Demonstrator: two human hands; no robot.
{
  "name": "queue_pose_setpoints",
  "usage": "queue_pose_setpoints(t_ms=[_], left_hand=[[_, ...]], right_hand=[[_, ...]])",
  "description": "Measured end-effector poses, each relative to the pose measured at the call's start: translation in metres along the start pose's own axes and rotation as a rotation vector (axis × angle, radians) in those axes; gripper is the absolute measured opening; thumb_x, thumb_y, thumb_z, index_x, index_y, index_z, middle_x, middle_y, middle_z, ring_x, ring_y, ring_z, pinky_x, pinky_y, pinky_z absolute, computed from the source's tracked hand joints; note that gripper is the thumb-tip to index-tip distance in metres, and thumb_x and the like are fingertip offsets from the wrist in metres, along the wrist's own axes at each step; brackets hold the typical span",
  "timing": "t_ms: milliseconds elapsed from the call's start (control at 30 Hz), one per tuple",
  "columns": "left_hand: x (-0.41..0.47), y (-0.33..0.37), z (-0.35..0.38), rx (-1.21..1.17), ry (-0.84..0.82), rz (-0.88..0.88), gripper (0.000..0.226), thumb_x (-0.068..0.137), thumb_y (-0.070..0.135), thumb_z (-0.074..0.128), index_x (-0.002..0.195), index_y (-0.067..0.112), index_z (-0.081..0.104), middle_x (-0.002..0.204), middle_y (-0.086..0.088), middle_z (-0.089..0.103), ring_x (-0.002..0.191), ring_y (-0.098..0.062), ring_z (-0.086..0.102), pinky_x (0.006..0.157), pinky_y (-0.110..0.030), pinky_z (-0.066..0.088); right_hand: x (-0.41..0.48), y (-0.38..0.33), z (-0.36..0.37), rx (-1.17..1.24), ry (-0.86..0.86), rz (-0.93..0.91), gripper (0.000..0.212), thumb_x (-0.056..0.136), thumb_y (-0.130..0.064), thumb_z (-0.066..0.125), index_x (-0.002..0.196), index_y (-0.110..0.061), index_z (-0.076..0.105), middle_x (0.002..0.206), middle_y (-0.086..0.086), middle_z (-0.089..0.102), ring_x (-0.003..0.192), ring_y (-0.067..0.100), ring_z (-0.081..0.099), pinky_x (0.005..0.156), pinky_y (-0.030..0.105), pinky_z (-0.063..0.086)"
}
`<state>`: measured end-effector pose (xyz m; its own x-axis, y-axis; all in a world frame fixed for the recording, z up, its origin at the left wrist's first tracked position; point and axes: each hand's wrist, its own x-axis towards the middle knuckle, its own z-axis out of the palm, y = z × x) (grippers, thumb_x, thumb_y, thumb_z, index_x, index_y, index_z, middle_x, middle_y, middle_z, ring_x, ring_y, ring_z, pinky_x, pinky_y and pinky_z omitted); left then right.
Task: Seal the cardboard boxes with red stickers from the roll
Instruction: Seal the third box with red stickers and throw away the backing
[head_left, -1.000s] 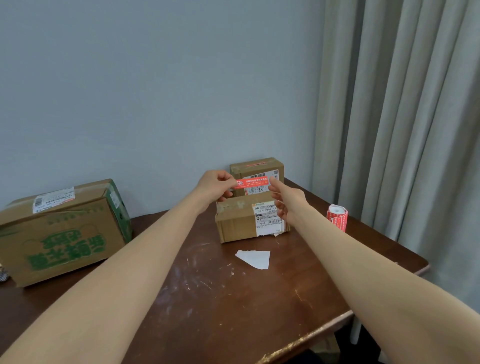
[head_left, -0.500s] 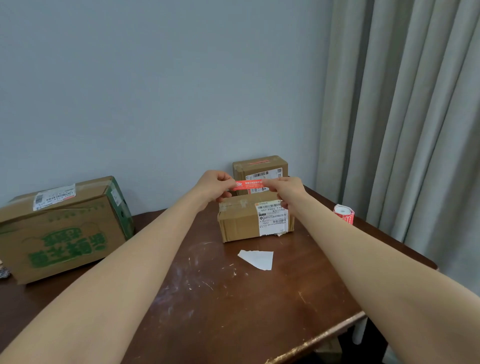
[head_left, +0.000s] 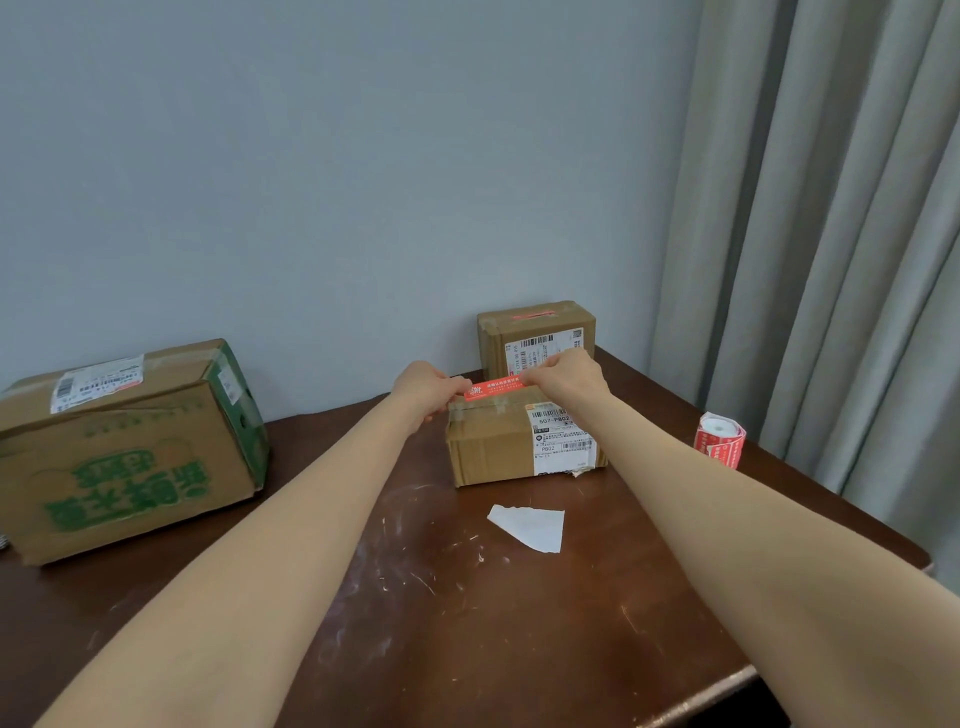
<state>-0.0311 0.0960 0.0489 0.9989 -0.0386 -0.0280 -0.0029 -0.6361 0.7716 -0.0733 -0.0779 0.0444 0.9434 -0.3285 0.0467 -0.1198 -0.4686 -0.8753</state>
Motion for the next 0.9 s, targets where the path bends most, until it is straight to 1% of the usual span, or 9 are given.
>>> queue_pose_setpoints(t_ms=[33,67,100,200,300,400,633,800,900], left_hand=[[0.003,-0.001,0.001,0.052,0.009,0.005,0.027,0.088,0.031,0.065,0.080,0.006,0.063,0.066,-0.002,0.051,0.060,-0.013,0.045,0.055,-0.024,0.036],[0.006,-0.002,0.003,0.109,0.018,0.008,0.028,0.088,0.032,0.064,0.081,0.006,0.063,0.066,-0.002,0.051,0.062,-0.014,0.047,0.057,-0.026,0.038],[0.009,-0.003,0.004,0.161,0.028,0.009,0.029,0.088,0.034,0.064,0.082,0.006,0.064,0.067,-0.002,0.052,0.065,-0.016,0.050,0.061,-0.027,0.039],[0.016,-0.007,0.008,0.258,0.044,-0.001,0.032,0.087,0.039,0.063,0.091,0.007,0.065,0.077,-0.004,0.057,0.079,-0.020,0.057,0.066,-0.031,0.043],[0.020,-0.009,0.012,0.287,0.045,-0.009,0.035,0.088,0.041,0.062,0.096,0.007,0.065,0.088,-0.007,0.062,0.084,-0.021,0.060,0.068,-0.030,0.045],[0.023,-0.011,0.014,0.301,0.055,-0.013,0.036,0.088,0.042,0.062,0.095,0.007,0.064,0.083,-0.006,0.061,0.081,-0.020,0.059,0.069,-0.031,0.046],[0.027,-0.012,0.015,0.318,0.060,-0.006,0.036,0.086,0.043,0.064,0.094,0.008,0.063,0.090,-0.006,0.063,0.083,-0.020,0.059,0.071,-0.031,0.048],[0.028,-0.012,0.017,0.333,0.051,-0.019,0.038,0.083,0.047,0.068,0.079,0.011,0.057,0.081,-0.005,0.060,0.074,-0.017,0.057,0.063,-0.027,0.044],[0.030,-0.014,0.018,0.340,0.044,-0.025,0.036,0.083,0.044,0.069,0.082,0.010,0.059,0.078,-0.004,0.060,0.071,-0.017,0.056,0.060,-0.027,0.042]], right_hand=[[0.002,0.000,0.002,-0.041,-0.002,-0.001,0.035,0.081,-0.026,0.070,0.057,-0.015,0.048,0.059,0.003,0.056,0.059,0.020,0.060,0.069,0.035,0.052],[0.005,0.000,0.004,-0.085,0.000,-0.002,0.036,0.082,-0.027,0.069,0.056,-0.017,0.046,0.054,-0.001,0.047,0.050,0.016,0.048,0.062,0.033,0.046],[0.007,0.001,0.006,-0.133,0.006,0.000,0.034,0.082,-0.028,0.069,0.057,-0.017,0.048,0.053,-0.003,0.046,0.048,0.014,0.043,0.059,0.032,0.043],[0.011,0.002,0.011,-0.248,0.015,-0.003,0.022,0.081,-0.031,0.067,0.069,-0.015,0.057,0.061,-0.002,0.054,0.055,0.016,0.050,0.062,0.032,0.045],[0.014,0.005,0.014,-0.311,0.018,0.000,0.026,0.082,-0.032,0.066,0.067,-0.016,0.051,0.062,-0.002,0.052,0.055,0.014,0.048,0.053,0.027,0.037],[0.015,0.005,0.016,-0.363,0.028,0.004,0.030,0.083,-0.033,0.064,0.066,-0.019,0.045,0.066,-0.002,0.051,0.064,0.017,0.052,0.052,0.026,0.034],[0.015,0.001,0.017,-0.417,0.016,0.029,0.030,0.083,-0.036,0.064,0.069,-0.018,0.045,0.083,0.002,0.057,0.085,0.024,0.060,0.066,0.030,0.041],[0.015,0.001,0.018,-0.430,0.006,0.027,0.024,0.084,-0.035,0.063,0.075,-0.017,0.049,0.084,0.003,0.058,0.087,0.023,0.061,0.066,0.030,0.042],[0.014,0.000,0.018,-0.438,0.005,0.020,0.026,0.085,-0.033,0.062,0.071,-0.018,0.046,0.074,0.000,0.054,0.082,0.022,0.059,0.060,0.027,0.038]])
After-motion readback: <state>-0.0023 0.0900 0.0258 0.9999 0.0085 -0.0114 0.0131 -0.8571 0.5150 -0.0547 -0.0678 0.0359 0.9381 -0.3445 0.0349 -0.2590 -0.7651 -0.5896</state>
